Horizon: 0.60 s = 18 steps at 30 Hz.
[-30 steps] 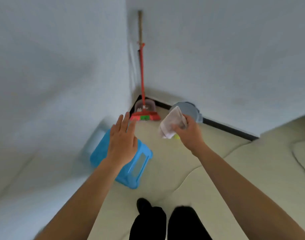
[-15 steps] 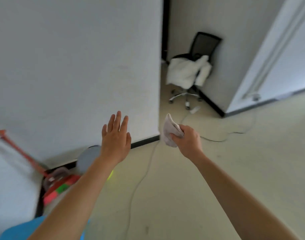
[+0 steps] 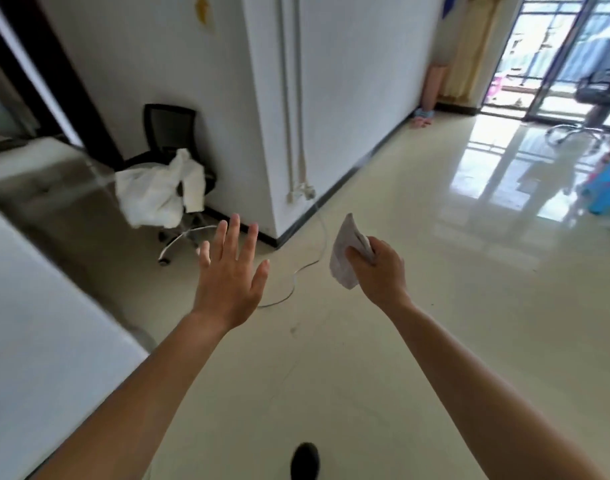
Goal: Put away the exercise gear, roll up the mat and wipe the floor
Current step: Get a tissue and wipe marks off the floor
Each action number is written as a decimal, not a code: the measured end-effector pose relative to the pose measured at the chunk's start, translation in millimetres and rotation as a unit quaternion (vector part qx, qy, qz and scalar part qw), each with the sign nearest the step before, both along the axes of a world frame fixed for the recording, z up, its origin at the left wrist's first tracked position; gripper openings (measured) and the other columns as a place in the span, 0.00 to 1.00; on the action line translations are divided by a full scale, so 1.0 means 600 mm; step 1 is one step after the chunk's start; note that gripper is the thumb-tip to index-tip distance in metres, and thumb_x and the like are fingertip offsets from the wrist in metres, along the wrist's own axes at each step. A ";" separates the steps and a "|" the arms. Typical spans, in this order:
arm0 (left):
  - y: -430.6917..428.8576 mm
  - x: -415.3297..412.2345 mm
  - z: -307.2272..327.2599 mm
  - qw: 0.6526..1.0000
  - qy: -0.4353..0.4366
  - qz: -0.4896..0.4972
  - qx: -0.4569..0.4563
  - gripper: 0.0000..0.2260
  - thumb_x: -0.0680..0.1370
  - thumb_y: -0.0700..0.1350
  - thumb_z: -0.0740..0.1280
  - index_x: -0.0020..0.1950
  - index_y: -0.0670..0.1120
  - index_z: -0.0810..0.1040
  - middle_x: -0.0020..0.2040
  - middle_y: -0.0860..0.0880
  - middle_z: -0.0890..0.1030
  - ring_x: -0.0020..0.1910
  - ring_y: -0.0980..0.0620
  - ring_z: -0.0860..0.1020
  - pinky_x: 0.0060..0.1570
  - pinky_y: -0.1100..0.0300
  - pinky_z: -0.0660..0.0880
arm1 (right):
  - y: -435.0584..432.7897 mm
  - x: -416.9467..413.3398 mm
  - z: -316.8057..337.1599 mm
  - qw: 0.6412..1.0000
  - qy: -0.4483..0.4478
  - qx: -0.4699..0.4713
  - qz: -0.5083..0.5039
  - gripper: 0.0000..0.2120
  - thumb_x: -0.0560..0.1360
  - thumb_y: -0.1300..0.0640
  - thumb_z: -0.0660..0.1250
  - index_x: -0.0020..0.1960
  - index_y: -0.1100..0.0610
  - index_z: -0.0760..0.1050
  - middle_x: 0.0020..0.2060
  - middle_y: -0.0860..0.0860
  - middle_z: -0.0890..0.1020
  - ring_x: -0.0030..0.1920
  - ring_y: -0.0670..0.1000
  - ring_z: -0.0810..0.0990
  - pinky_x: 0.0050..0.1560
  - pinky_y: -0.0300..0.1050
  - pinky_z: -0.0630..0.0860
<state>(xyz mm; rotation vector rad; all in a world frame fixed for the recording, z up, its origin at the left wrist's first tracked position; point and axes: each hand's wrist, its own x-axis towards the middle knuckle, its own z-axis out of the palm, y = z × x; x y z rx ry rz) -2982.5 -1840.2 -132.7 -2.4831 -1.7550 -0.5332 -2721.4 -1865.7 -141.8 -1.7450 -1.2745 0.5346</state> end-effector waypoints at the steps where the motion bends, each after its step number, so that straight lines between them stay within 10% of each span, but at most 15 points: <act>1: 0.046 0.038 -0.004 1.000 0.000 -0.021 0.001 0.30 0.81 0.59 0.48 0.81 0.49 0.47 0.81 0.45 0.42 0.80 0.46 0.42 0.75 0.38 0.48 | 0.025 0.029 -0.003 1.000 0.000 0.001 -0.011 0.13 0.76 0.54 0.67 0.34 0.46 0.71 0.37 0.52 0.78 0.39 0.55 0.76 0.37 0.45 0.66; 18: 0.609 0.826 -0.018 0.950 0.071 -0.302 0.013 0.31 0.80 0.63 0.40 0.80 0.51 0.38 0.79 0.46 0.33 0.79 0.45 0.37 0.75 0.38 0.46 | 0.360 0.717 -0.017 0.955 -0.010 0.023 -0.295 0.08 0.76 0.55 0.69 0.40 0.56 0.77 0.37 0.55 0.80 0.39 0.55 0.77 0.38 0.45 0.67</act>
